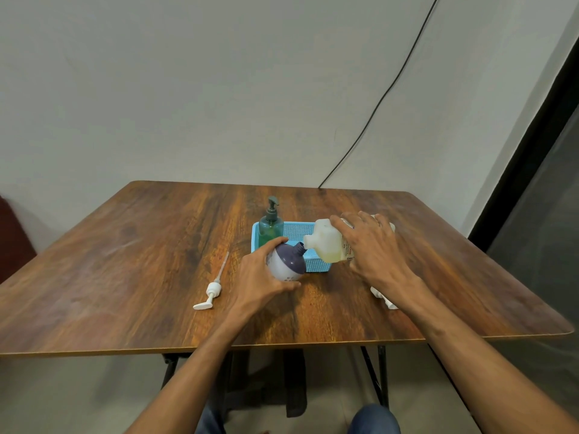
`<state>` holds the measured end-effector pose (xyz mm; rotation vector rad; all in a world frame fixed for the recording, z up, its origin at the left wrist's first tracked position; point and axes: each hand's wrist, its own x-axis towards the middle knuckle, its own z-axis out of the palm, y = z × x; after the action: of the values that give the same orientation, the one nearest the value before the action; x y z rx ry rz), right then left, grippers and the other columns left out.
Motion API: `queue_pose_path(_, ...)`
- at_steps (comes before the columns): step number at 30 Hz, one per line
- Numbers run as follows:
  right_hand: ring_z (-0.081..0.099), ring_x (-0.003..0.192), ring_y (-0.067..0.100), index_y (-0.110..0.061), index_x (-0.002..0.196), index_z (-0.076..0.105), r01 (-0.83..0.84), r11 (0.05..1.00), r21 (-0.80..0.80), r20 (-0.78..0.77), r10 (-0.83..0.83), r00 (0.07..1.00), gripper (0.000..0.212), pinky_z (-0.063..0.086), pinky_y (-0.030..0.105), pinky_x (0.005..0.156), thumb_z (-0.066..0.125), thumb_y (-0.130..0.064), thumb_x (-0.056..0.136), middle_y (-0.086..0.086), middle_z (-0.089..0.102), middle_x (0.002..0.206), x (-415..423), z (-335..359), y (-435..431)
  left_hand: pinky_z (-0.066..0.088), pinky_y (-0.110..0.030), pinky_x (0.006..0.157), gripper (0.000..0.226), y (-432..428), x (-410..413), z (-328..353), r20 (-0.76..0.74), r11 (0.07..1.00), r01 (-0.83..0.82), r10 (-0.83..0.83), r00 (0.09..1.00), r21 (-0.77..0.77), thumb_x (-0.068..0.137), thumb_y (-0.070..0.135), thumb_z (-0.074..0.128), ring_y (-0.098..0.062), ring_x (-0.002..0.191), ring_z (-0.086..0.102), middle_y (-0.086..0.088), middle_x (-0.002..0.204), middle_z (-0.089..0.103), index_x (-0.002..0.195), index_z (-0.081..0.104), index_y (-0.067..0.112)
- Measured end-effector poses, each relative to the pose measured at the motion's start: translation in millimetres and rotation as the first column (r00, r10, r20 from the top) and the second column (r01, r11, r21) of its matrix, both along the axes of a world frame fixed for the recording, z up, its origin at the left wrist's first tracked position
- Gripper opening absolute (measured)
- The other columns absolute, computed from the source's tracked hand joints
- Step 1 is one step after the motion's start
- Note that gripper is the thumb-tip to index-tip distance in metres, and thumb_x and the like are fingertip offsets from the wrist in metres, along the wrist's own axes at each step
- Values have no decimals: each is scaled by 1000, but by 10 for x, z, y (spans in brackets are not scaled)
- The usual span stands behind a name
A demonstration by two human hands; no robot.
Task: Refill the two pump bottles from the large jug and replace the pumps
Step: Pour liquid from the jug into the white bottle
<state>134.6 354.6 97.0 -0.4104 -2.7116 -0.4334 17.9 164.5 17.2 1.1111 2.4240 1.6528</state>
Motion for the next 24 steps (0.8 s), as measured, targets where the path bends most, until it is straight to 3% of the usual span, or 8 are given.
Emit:
queue_pose_path(7, 44, 135, 33, -27, 146, 40, 1, 1000, 3, 7, -1, 1000, 85, 33, 53, 108, 84, -29, 73, 7, 47, 150, -1, 19, -10, 44, -38, 107, 105, 25, -5, -5, 50, 1000, -13, 14, 999, -16, 45, 81, 67, -12, 109, 53, -7, 130, 61, 131, 48, 24)
queue_pose_path(10, 42, 137, 33, -27, 147, 38, 7, 1000, 7, 12, -7, 1000, 84, 32, 53, 110, 83, -29, 75, 7, 46, 151, 3, 32, -21, 43, -34, 104, 94, 39, -5, -28, 77, 999, -24, 27, 997, -37, 47, 74, 63, -13, 109, 54, -3, 125, 60, 127, 47, 26)
queue_pose_path(15, 42, 137, 32, -27, 147, 37, 3, 1000, 9, 11, -3, 1000, 84, 31, 52, 110, 82, -29, 76, 6, 45, 151, 10, 37, -40, 41, -29, 102, 89, 18, 12, 11, 56, 999, -14, 17, 998, -47, 56, 52, 73, -14, 110, 55, 2, 121, 57, 134, 52, 14)
queue_pose_path(19, 41, 137, 33, -27, 148, 37, 8, 1000, 7, 16, -8, 1000, 84, 31, 52, 110, 81, -28, 77, 7, 45, 151, 5, 40, -53, 45, -30, 102, 94, -39, 27, 48, 3, 1000, -1, 1, 1000, -30, 51, 68, 68, -8, 107, 54, 4, 122, 59, 131, 52, 21)
queue_pose_path(22, 42, 137, 33, -27, 147, 37, 9, 1000, 9, 15, -9, 1000, 84, 32, 52, 109, 82, -28, 76, 7, 45, 151, 0, 37, -57, 47, -36, 105, 93, -51, 33, 62, -3, 1000, -1, 1, 1000, -30, 53, 62, 73, -10, 110, 54, -6, 129, 63, 132, 53, 19)
queue_pose_path(24, 43, 136, 32, -27, 146, 38, 8, 1000, 10, 13, -8, 1000, 83, 32, 52, 109, 82, -27, 76, 6, 46, 150, -3, 36, -55, 47, -32, 103, 93, -67, 44, 76, -12, 1000, -2, 2, 1000, -28, 53, 61, 75, -10, 109, 55, -4, 128, 63, 133, 54, 17)
